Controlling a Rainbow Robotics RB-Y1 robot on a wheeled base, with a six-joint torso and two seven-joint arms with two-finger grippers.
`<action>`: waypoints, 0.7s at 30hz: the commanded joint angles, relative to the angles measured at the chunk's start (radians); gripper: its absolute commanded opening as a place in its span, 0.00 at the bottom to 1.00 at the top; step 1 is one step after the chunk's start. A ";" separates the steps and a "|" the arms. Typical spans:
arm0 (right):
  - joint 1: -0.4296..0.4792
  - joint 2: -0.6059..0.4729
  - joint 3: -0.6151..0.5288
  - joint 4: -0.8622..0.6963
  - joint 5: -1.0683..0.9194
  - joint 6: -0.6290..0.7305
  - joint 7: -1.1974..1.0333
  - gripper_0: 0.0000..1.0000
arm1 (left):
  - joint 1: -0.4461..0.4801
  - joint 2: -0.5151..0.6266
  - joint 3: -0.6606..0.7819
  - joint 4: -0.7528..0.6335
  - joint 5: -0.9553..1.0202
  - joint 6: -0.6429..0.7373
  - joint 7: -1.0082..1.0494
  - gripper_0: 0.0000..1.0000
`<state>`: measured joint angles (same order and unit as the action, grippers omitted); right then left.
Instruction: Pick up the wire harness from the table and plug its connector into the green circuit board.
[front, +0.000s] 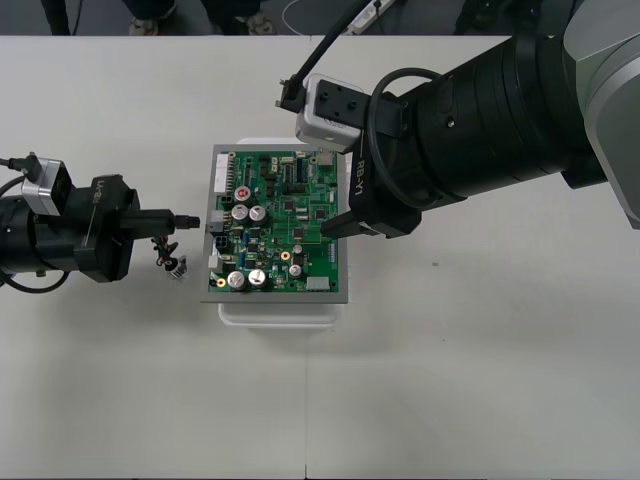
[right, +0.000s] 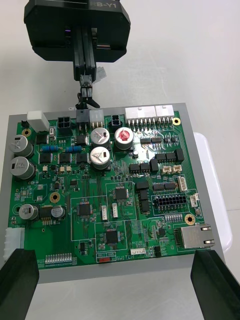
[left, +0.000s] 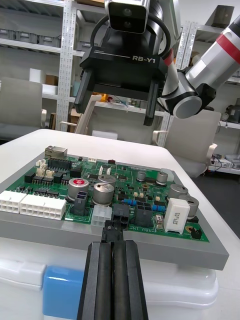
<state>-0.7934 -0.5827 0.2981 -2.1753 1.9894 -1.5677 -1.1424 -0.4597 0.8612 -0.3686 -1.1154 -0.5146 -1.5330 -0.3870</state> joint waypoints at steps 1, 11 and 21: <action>0.002 0.003 0.015 -0.031 0.006 -0.003 -0.008 0.89 | -0.042 -0.019 -0.003 -0.003 -0.007 -0.038 0.026 0.00; 0.002 0.009 0.018 -0.031 0.042 -0.003 0.016 0.89 | -0.042 -0.031 -0.004 -0.003 -0.013 -0.038 0.030 0.00; 0.003 0.017 0.029 -0.046 0.094 -0.003 0.024 0.89 | -0.043 -0.039 -0.003 -0.006 -0.024 -0.038 0.031 0.00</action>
<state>-0.7933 -0.5823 0.3096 -2.1871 2.0657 -1.5677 -1.1415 -0.4607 0.8384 -0.3686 -1.1151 -0.5318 -1.5330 -0.3869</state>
